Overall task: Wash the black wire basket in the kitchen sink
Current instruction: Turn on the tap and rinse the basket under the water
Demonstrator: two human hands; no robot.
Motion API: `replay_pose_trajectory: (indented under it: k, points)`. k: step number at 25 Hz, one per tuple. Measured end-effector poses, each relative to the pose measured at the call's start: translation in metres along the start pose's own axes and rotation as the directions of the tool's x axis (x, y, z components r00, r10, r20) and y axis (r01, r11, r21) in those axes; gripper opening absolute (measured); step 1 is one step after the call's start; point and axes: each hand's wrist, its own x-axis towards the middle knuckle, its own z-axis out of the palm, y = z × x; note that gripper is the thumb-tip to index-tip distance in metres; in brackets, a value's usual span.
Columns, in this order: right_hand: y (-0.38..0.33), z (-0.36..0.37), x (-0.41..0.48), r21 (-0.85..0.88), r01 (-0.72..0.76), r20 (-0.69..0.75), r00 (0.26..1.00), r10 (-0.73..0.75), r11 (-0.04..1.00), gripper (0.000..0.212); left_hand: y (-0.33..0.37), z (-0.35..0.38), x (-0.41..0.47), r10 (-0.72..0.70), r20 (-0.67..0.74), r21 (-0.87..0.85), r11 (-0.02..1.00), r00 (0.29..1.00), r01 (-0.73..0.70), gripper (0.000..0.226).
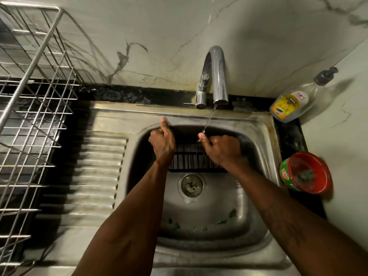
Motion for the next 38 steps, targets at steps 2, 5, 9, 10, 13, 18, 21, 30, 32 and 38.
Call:
replay_pose_trajectory:
  k: [2,5,9,10,13,18,21,30,32,38]
  points:
    - [0.013,-0.008,-0.004,-0.027,-0.107,0.015,0.994,0.108,0.994,0.068,-0.002,0.000,0.000,0.105,0.105,0.115,0.986,0.989,-0.117,0.058]
    - [-0.006,-0.027,0.001,-0.034,-0.109,-0.059,0.993,0.107,0.994,0.059,-0.012,-0.008,-0.002,0.426,0.303,0.516,0.678,0.852,-0.523,0.063]
    - [-0.037,-0.058,0.010,-0.093,0.010,-0.047,0.999,-0.015,0.996,0.047,0.008,0.005,-0.045,0.546,0.368,0.503,0.564,0.752,-0.655,0.059]
    - [-0.039,-0.064,0.011,-0.099,0.029,-0.046,0.998,-0.033,0.995,0.046,0.011,0.013,-0.051,0.468,0.319,0.410,0.716,0.824,-0.565,0.059]
    - [-0.044,-0.080,0.004,-0.009,0.115,-0.072,0.991,-0.115,0.993,0.047,0.018,0.019,-0.044,0.110,0.182,0.213,0.966,0.977,-0.148,0.059]
    - [-0.028,-0.092,-0.005,0.309,0.216,-0.192,0.968,-0.162,0.926,0.064,-0.006,0.004,-0.019,-0.211,0.223,0.033,0.977,0.952,0.209,0.031]
    - [-0.024,-0.083,-0.006,0.206,0.181,-0.231,0.964,-0.132,0.962,0.065,-0.011,0.006,-0.027,-0.231,0.276,0.033,0.972,0.933,0.231,0.047]
    - [-0.058,-0.070,-0.008,0.129,0.138,-0.248,0.963,-0.103,0.982,0.041,0.035,0.019,-0.022,0.040,0.265,-0.159,0.987,0.963,0.003,0.065]
    - [-0.038,-0.063,-0.018,0.019,0.315,-0.284,0.912,-0.297,0.949,0.034,0.040,0.011,-0.017,0.081,0.317,-0.158,0.987,0.945,-0.032,0.062]
    - [-0.053,-0.083,0.007,0.015,-0.131,-0.041,0.991,0.131,0.991,0.047,0.029,0.003,-0.032,0.190,0.318,-0.043,0.982,0.929,-0.186,0.064]
